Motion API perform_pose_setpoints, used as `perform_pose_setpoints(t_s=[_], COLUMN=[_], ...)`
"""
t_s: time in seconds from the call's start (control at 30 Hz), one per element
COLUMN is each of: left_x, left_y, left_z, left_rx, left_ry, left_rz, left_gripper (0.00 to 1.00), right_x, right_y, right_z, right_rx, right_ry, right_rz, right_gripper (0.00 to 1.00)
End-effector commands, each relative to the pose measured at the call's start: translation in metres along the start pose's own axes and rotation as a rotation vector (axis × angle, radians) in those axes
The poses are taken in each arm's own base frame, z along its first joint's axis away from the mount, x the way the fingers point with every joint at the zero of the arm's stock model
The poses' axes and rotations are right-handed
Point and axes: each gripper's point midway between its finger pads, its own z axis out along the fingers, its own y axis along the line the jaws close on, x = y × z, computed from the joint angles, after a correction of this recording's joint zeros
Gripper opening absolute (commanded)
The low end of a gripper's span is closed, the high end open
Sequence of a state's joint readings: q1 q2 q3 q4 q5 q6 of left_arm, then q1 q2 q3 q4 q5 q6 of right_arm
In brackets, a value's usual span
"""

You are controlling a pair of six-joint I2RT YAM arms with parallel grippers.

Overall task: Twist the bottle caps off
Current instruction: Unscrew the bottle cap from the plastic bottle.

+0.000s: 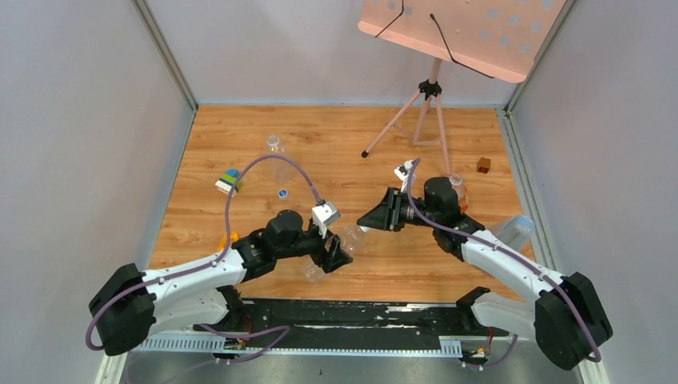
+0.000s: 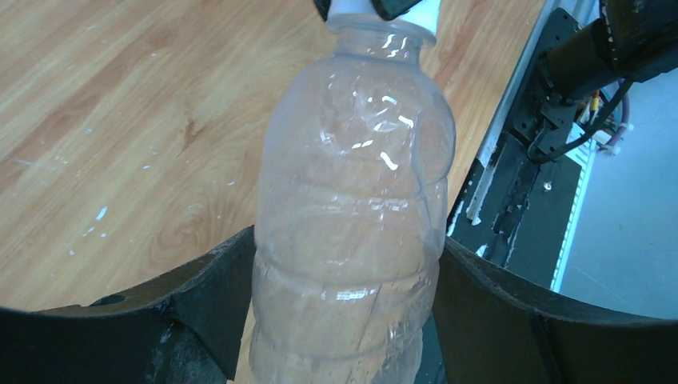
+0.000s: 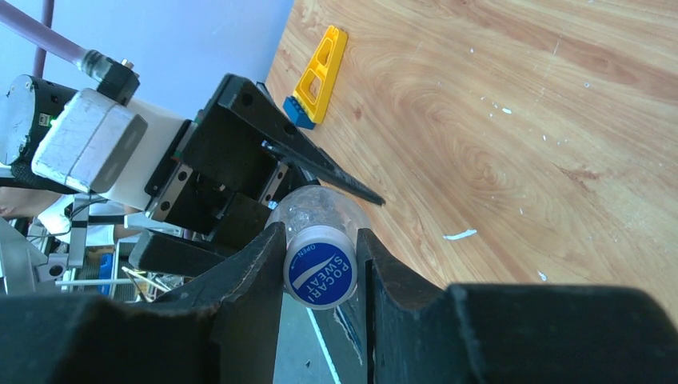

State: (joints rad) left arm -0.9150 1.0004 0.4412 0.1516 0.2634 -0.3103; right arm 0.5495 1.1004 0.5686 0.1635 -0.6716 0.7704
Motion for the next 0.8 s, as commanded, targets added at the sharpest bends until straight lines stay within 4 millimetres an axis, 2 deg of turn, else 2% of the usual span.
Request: perform_pose_setpoints(t_s=[0.0, 0.33, 0.37, 0.4, 0.43, 0.47, 0.5, 0.57, 0.63, 0.77], left_x=[-0.037, -0.033, -0.032, -0.03, -0.029, -0.027, -0.027, -0.027, -0.027, -0.029], left_y=[-0.015, 0.0, 0.002, 0.005, 0.007, 0.008, 0.008, 0.006, 0.003, 0.0], left_z=[0.009, 0.006, 0.006, 0.004, 0.003, 0.0, -0.002, -0.006, -0.01, -0.017], left_rx=[0.069, -0.009, -0.022, -0.033, -0.045, -0.048, -0.046, -0.03, -0.004, 0.024], left_ry=[-0.083, -0.061, -0.059, -0.05, -0.047, -0.042, -0.043, -0.05, -0.066, -0.088], left_rz=[0.021, 0.06, 0.065, 0.077, 0.095, 0.107, 0.138, 0.19, 0.252, 0.36], left_gripper=[0.78, 0.38, 0.36, 0.35, 0.34, 0.32, 0.31, 0.27, 0.26, 0.26], right_x=[-0.006, 0.004, 0.004, 0.005, 0.003, 0.0, -0.002, -0.008, -0.012, -0.008], right_y=[0.017, 0.013, 0.013, 0.011, 0.01, 0.01, 0.009, 0.008, 0.008, 0.016], right_z=[0.003, 0.007, 0.007, 0.007, 0.006, 0.005, 0.003, -0.001, -0.006, -0.014], right_rx=[-0.07, -0.082, -0.077, -0.063, -0.047, -0.032, -0.01, 0.033, 0.065, 0.065], right_ry=[-0.027, 0.039, 0.04, 0.044, 0.042, 0.036, 0.031, 0.013, -0.001, 0.034], right_rz=[-0.015, -0.007, -0.013, -0.018, -0.028, -0.051, -0.063, -0.076, -0.07, -0.049], right_gripper=[0.02, 0.07, 0.11, 0.24, 0.41, 0.53, 0.59, 0.65, 0.67, 0.62])
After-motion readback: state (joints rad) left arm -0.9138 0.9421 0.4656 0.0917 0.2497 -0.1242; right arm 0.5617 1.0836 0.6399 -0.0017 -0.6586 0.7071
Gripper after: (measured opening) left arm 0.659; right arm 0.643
